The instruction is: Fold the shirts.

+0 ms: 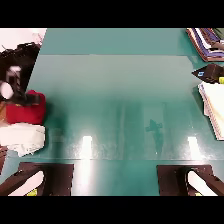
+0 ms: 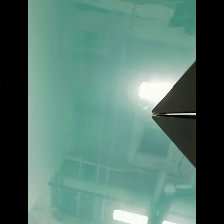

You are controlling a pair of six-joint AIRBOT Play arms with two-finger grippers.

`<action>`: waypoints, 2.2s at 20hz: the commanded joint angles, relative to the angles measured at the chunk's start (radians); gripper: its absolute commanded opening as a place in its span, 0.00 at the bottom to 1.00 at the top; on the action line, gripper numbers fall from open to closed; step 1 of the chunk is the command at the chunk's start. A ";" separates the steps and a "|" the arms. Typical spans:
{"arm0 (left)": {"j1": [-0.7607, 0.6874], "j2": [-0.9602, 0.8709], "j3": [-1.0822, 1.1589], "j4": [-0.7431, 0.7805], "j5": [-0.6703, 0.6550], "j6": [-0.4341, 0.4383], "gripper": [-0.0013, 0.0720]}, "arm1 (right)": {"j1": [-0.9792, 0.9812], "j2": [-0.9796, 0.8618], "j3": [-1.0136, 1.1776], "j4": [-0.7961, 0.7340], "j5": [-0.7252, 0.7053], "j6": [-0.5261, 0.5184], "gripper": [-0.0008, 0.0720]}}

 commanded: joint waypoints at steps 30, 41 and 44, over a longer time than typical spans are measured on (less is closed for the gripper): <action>-0.687 -0.383 0.663 -0.024 -0.174 0.017 0.68 | 0.001 0.001 0.244 0.019 0.043 0.000 0.03; -0.251 -0.451 0.155 -0.554 0.124 0.115 0.68 | 0.003 0.001 0.244 0.019 0.041 0.000 0.03; -0.251 -0.490 0.155 -0.611 0.148 0.115 0.68 | 0.010 0.001 0.244 0.019 0.041 0.000 0.03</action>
